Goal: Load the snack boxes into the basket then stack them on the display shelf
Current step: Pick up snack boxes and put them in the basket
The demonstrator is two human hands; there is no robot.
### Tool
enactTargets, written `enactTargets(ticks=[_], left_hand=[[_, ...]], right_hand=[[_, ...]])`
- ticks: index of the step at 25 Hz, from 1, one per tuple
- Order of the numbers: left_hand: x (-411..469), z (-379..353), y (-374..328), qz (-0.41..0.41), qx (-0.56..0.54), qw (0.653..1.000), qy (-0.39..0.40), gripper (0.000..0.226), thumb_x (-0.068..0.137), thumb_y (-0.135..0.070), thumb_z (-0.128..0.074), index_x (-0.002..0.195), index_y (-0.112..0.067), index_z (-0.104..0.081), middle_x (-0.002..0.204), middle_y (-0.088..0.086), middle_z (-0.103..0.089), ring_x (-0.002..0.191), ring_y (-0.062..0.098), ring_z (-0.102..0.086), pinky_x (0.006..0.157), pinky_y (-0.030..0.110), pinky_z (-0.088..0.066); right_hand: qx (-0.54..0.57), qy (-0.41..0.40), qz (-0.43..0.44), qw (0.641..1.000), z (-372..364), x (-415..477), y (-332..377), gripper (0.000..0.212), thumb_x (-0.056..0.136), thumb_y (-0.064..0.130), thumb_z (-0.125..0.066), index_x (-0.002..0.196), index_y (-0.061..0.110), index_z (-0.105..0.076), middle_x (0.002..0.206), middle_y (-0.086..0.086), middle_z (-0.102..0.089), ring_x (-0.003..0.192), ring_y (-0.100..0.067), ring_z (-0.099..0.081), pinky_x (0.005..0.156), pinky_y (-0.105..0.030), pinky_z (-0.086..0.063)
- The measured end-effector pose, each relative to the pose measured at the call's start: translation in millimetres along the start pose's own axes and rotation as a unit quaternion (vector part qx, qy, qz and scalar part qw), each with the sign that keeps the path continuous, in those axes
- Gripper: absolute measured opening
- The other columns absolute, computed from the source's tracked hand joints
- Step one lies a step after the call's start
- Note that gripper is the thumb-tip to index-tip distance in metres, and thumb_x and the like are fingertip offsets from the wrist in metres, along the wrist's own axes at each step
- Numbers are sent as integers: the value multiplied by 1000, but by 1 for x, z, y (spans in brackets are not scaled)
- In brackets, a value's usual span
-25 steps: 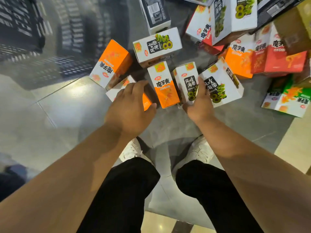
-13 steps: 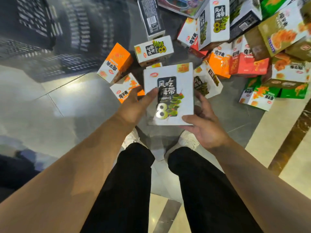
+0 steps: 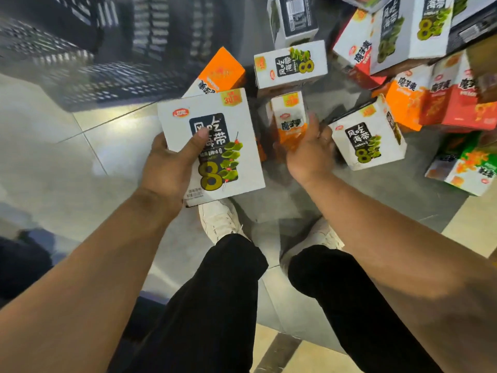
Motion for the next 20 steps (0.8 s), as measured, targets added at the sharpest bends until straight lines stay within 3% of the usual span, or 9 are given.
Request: enactTargets(ticks=[3,6,11,14,17,20], left_hand=[[24,7,7,3,1,1000,-11,46,87,-50,-65,127,-30,-56,119,-8,-69,101,17,-69,93,49,-54],[38,11,8,-1,-4,1000,-26,49,89,-48,-64,131,-27,-54,121,-8,-68,103,16,-67,94,43,-54],[1,20,-10,-28,-13,999,-30,51,90,-48,-62,134,-25,-51,123,-10,-65,97,8,-65,80,27,-50],[-53,38,-33,-19,-31,999,-34,50,89,-47,-65,132,-25,-52,121,-9,-66,94,11,-67,87,36,-54],[-126,63,-67,-19,-57,998,-23,49,87,-44,-68,129,-24,-54,119,-6,-69,99,16,-69,94,45,-54],[-217,98,-105,-28,-85,996,-9,49,86,-43,-71,128,-23,-56,113,-7,-71,95,14,-72,89,42,-57]], right_hand=[[-11,35,-20,999,-31,45,5,110,81,48,-73,154,30,7,157,-18,-9,139,-39,-29,110,-49,-35],[-11,1,17,1000,-33,58,2,104,83,26,-72,155,29,4,144,-18,-31,123,-36,-48,99,-43,-44],[184,24,21,982,34,8,-12,99,80,12,-77,154,29,-14,140,4,-41,115,-7,-48,97,-28,-44],[300,81,11,950,102,-58,2,97,80,1,-76,151,33,-18,128,15,-47,100,4,-57,81,-23,-54],[382,125,23,915,175,-133,25,101,69,5,-81,147,37,-25,124,14,-57,101,2,-65,77,-27,-57],[407,170,47,896,247,-216,58,107,61,9,-86,147,41,-30,134,3,-58,115,-16,-63,84,-42,-56]])
Point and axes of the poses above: each hand's wrist, its own x-axis towards the middle knuckle, its own z-axis out of the back of the hand, y = z × x, the point moved 7 cm from there along x, towards the middle knuckle
